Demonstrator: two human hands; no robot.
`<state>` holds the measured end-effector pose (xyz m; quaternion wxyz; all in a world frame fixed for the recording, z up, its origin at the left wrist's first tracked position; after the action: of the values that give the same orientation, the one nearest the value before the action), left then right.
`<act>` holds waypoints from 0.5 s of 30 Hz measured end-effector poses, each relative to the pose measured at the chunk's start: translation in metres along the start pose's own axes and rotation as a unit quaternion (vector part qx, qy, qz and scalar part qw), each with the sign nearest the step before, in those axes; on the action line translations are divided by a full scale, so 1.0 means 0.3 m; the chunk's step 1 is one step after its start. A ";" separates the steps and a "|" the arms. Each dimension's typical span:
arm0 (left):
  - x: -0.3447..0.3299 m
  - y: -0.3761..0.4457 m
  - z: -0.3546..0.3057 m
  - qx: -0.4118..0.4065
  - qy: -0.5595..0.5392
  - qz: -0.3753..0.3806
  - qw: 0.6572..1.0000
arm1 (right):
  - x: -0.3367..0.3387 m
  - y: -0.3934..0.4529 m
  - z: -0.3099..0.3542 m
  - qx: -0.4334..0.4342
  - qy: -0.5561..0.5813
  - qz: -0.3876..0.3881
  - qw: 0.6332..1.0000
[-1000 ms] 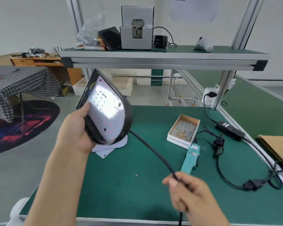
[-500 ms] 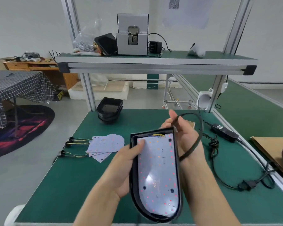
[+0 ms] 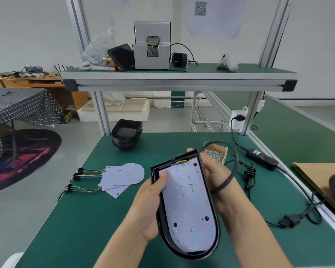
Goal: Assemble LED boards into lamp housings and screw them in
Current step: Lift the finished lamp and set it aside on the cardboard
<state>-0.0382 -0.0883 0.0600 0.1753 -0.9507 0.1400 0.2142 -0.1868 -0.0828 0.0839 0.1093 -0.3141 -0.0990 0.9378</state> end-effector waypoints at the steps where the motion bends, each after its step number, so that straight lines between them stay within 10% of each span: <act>1: -0.004 0.006 0.006 -0.001 0.005 -0.007 1.000 | 0.033 -0.005 0.000 0.014 0.000 -0.014 1.000; 9: -0.151 0.064 -0.045 -0.083 -0.059 -0.053 0.993 | 0.187 -0.208 -0.014 0.051 0.029 0.091 0.994; 15: -0.408 0.060 0.029 -0.066 -0.025 0.025 0.997 | 0.319 -0.355 0.083 0.131 -0.057 0.032 0.989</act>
<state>-0.1537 -0.0777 0.1035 0.1098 -0.9508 0.1445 0.2511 -0.2613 0.0418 0.0762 0.1133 -0.2463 0.0292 0.9621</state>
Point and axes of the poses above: each hand's wrist, its own y-axis towards the middle knuckle, its own x-axis out of the back of the hand, z = x × y, the point moved 5 cm from there along y, towards the middle knuckle, and after that the axes turned 3 degrees about -z, right-handed, at the moved point
